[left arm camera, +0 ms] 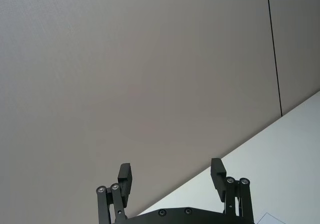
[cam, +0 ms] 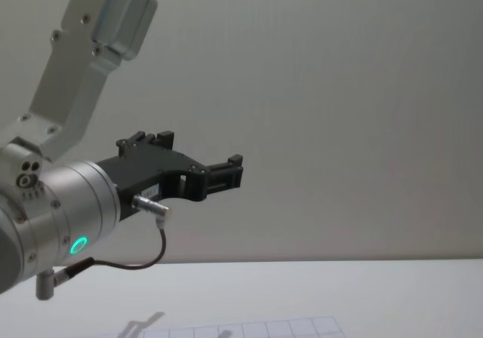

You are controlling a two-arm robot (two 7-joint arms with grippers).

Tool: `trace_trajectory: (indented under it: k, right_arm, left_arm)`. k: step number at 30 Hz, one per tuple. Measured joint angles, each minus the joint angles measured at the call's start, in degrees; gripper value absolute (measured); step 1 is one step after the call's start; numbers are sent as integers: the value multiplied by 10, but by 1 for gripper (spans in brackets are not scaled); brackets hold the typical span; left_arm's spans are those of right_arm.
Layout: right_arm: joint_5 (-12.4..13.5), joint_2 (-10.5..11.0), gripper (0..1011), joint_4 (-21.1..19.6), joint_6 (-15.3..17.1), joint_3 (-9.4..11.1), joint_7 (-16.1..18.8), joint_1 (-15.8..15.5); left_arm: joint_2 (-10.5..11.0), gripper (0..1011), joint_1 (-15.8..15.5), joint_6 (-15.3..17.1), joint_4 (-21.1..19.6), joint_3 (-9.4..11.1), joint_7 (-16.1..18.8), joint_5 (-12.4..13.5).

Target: Use the one hand to pick up the stamp and affix it onto the A4 paper.

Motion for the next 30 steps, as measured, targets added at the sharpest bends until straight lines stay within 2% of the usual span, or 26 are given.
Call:
trace_trajectory:
  k: [9, 16, 30]
  right_arm:
    - [-1, -3, 221, -8, -14, 0, 12, 7]
    - [2, -10, 221, -21, -34, -3, 38, 23]
    - [3, -44, 221, -25, -57, -26, 129, 73]
  left_arm:
    - [0, 1001, 0, 0, 0, 0, 0, 0]
    - [0, 1001, 0, 0, 0, 0, 0, 0]
    - [0, 1001, 0, 0, 0, 0, 0, 0]
